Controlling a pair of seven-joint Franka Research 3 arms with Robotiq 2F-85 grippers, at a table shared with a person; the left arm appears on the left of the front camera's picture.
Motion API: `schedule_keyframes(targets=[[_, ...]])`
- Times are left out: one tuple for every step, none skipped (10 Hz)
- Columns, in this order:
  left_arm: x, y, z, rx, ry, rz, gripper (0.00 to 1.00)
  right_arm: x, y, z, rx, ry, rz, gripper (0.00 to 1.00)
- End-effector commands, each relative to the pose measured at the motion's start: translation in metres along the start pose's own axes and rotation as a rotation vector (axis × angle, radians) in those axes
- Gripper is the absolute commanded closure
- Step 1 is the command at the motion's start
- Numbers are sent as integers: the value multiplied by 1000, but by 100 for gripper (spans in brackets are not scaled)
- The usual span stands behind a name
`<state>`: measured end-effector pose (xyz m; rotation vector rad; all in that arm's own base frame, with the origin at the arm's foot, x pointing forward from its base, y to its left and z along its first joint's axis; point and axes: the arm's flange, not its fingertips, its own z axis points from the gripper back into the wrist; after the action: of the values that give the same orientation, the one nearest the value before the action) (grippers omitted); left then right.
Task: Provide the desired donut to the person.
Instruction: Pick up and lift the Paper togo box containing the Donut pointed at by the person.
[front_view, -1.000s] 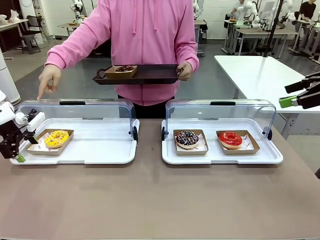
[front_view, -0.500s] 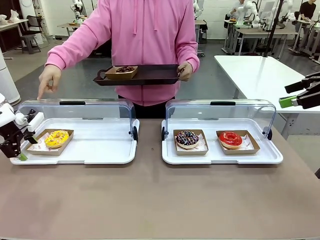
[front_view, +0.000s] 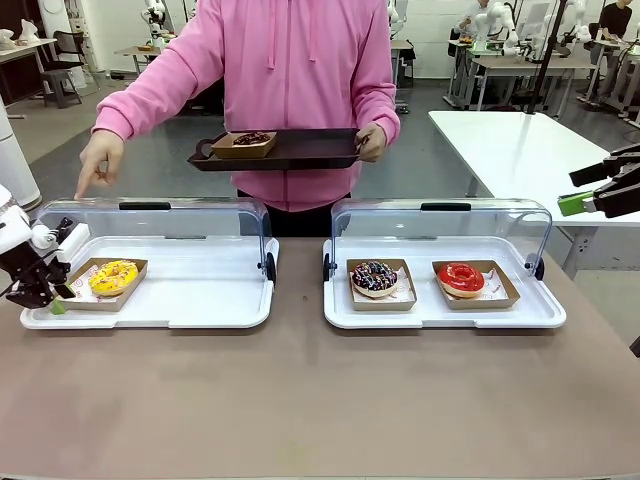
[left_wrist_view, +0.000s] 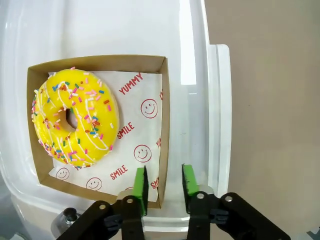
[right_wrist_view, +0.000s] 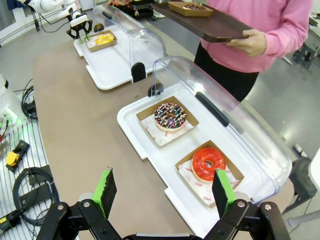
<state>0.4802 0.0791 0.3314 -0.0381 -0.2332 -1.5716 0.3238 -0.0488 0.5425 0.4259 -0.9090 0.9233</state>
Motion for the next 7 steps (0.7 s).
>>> schedule_keyframes(targets=[[-7, 4, -3, 1, -35, -30, 100, -1, -2, -2, 8, -11, 2, 0], [-7, 4, -3, 4, -35, -31, 100, -1, -2, -2, 8, -11, 2, 0], [-6, 3, -2, 4, -50, -44, 100, -1, -2, -2, 8, -11, 2, 0], [-6, 3, -1, 3, -50, -53, 100, -1, -2, -2, 8, -11, 2, 0], [-4, 0, 2, 11, -56, -67, 100, -1, -2, -2, 8, -11, 2, 0], [1, -7, 12, 28, -86, -102, 100, -1, -2, -2, 8, -11, 2, 0], [4, -16, 23, 43, -87, -118, 100, -1, -2, -2, 8, -11, 2, 0]])
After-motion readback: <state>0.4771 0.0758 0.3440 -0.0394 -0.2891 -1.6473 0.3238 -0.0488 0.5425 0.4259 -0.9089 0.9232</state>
